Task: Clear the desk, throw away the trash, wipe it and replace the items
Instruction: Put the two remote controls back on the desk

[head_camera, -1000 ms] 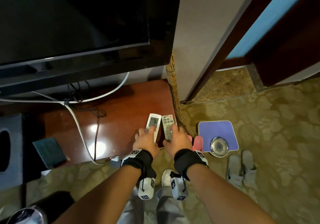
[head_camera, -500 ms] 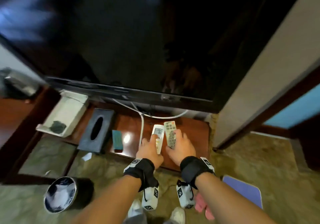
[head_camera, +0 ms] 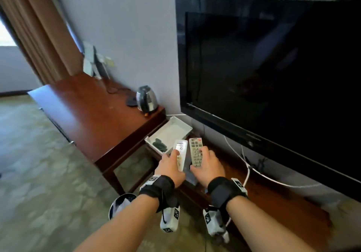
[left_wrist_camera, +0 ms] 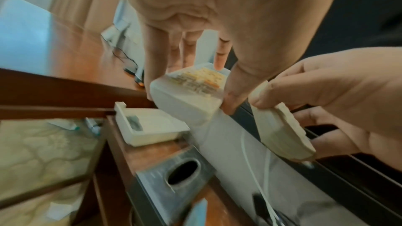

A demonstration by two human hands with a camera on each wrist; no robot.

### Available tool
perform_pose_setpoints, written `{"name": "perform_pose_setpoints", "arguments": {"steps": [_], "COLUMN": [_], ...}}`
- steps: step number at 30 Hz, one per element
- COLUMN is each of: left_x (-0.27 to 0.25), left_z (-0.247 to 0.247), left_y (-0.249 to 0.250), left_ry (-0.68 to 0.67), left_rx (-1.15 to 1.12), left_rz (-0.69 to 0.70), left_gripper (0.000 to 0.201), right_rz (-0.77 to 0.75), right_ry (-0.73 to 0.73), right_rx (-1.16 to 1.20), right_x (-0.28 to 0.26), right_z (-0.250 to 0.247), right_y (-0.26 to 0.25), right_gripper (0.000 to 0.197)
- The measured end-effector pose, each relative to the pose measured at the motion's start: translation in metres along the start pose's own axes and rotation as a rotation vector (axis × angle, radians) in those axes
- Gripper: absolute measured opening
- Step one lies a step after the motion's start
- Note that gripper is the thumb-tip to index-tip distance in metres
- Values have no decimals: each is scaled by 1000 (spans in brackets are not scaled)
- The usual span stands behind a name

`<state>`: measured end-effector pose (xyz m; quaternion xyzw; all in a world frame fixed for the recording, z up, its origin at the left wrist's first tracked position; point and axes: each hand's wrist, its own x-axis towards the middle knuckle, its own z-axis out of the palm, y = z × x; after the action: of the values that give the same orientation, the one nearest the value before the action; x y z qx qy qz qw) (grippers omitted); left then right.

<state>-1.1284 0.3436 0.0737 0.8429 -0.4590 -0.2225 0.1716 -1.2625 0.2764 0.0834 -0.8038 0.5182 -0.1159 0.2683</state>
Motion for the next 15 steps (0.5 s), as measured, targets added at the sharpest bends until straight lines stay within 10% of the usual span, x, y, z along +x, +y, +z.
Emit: {"name": "perform_pose_setpoints", "arguments": {"steps": [15], "left_x": [61], "left_z": [-217], "left_y": [-268], "left_ry": [220], "left_rx": [-64], "left_rz": [-226], "left_gripper": [67], "right_rz": [-277], "right_ry": [-100], "right_rx": [-95], "right_x": [97], "right_z": [133], "right_y": [-303], "right_gripper": [55]}}
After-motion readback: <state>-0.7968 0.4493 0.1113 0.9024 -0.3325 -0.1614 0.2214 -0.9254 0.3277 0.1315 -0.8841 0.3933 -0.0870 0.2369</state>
